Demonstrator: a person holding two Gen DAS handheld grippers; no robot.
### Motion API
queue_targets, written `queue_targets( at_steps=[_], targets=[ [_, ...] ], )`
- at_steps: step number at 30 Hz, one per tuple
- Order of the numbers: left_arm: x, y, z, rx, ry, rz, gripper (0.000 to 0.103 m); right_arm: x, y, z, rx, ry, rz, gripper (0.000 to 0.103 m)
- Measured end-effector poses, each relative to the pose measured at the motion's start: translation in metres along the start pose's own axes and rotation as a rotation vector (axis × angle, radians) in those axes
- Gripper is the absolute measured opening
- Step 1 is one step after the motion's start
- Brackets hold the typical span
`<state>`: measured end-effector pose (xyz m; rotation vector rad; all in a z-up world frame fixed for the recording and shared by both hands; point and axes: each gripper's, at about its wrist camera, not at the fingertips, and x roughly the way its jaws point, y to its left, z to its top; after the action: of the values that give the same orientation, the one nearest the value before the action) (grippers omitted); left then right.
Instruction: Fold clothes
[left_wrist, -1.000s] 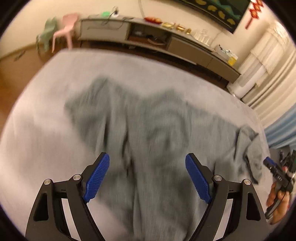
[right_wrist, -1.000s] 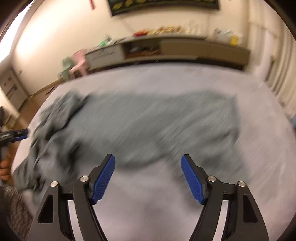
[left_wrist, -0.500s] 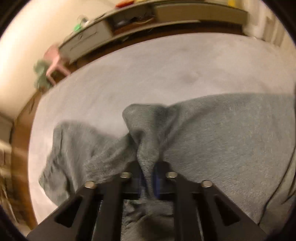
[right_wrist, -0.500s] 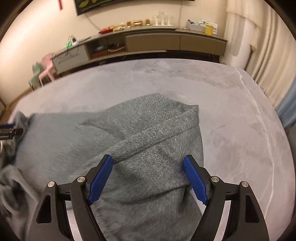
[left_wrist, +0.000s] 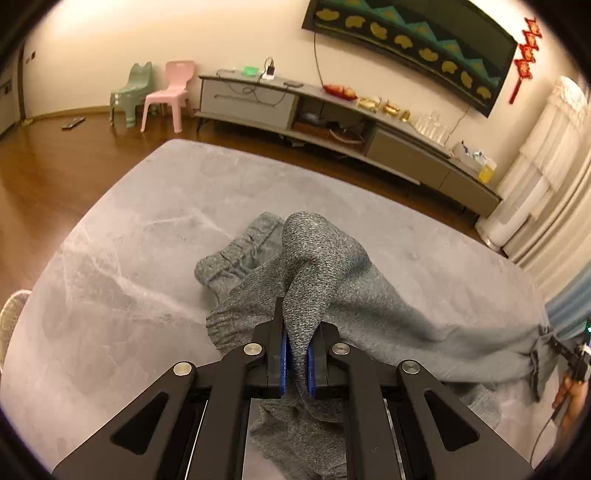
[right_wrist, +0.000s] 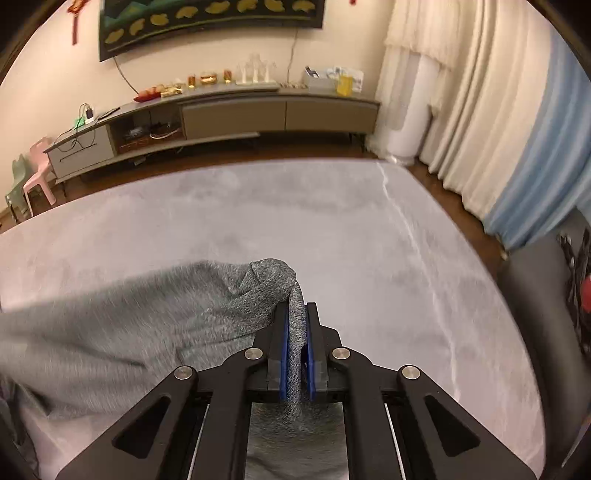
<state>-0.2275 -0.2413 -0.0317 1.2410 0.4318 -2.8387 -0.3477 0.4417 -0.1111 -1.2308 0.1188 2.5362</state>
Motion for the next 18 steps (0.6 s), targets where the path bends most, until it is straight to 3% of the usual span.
queue_targets(
  at_steps=[3,7,10,12,15,18],
  targets=[
    [0.006,-0.025,0.030,0.031,-0.022,-0.017,0.008,-0.013,0.002,0.003,0.028,-0.014,0.041,0.008],
    [-0.009,-0.081,0.116,0.119,-0.127,-0.022,0.008,-0.035,-0.008,0.052,0.085,-0.129,0.050,0.008],
    [-0.051,-0.119,0.183,0.124,-0.243,-0.047,0.008,-0.068,-0.019,0.103,0.139,-0.225,0.049,0.007],
    [-0.097,-0.138,0.218,0.115,-0.331,-0.109,0.008,-0.114,-0.035,0.135,0.190,-0.328,0.069,0.007],
    [-0.177,-0.150,0.229,0.151,-0.477,-0.180,0.008,-0.180,-0.060,0.152,0.248,-0.465,0.098,0.007],
    [-0.244,-0.135,0.190,0.211,-0.566,-0.244,0.008,-0.228,-0.080,0.130,0.253,-0.544,0.145,0.007]
  ],
)
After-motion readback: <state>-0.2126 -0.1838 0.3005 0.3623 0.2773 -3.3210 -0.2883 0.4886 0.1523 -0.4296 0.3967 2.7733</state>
